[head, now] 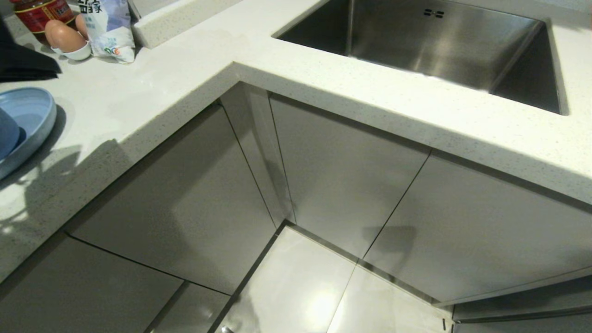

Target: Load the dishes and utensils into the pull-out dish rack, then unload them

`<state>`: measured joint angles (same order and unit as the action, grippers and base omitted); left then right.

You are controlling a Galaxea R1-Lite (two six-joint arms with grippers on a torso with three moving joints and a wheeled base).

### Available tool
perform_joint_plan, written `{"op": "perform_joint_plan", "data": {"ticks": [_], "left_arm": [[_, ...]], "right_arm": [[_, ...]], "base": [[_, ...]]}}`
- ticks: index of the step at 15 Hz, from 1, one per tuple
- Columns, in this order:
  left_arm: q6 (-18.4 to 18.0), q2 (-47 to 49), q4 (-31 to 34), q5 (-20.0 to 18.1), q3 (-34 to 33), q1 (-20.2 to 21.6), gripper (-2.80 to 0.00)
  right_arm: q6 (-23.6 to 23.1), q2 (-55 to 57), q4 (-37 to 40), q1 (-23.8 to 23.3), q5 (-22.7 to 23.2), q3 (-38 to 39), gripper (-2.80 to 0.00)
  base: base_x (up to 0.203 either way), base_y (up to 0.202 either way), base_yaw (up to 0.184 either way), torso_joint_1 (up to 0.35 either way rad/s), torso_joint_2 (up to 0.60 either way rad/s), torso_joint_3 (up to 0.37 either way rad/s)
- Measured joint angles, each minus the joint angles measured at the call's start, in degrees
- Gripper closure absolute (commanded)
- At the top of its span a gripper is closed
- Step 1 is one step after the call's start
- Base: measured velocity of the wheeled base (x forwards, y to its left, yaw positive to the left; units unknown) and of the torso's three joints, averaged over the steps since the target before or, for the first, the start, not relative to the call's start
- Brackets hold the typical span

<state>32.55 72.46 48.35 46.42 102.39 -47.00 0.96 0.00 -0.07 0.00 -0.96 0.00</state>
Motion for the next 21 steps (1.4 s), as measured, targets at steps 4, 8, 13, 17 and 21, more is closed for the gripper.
{"op": "perform_joint_plan", "data": {"ticks": [4,8,13,17,21], "left_arm": [[-7.92,-8.08,-2.62,-25.05,0.81,18.16,0.00],[-15.91,-19.35,-6.23,-46.50,-2.95,36.89,0.00],[-24.37,-39.78,-16.03,-57.46,-26.10,47.77,0.00],[-26.56,-54.23,-18.67,-55.78,-43.83,49.51,0.00],[-27.23,-62.91,-28.98,-54.77,-61.26,48.08,0.00]], "right_arm": [[0.00,0.00,0.00,0.00,0.00,0.00,0.00],[0.00,0.00,0.00,0.00,0.00,0.00,0.00],[0.00,0.00,0.00,0.00,0.00,0.00,0.00],[0.00,0.00,0.00,0.00,0.00,0.00,0.00],[0.00,0.00,0.00,0.00,0.00,0.00,0.00]], "base": [[0.000,0.000,0.000,0.000,0.00,0.000],[0.000,0.000,0.000,0.000,0.00,0.000],[0.000,0.000,0.000,0.000,0.00,0.000],[0.000,0.000,0.000,0.000,0.00,0.000],[0.000,0.000,0.000,0.000,0.00,0.000]]}}
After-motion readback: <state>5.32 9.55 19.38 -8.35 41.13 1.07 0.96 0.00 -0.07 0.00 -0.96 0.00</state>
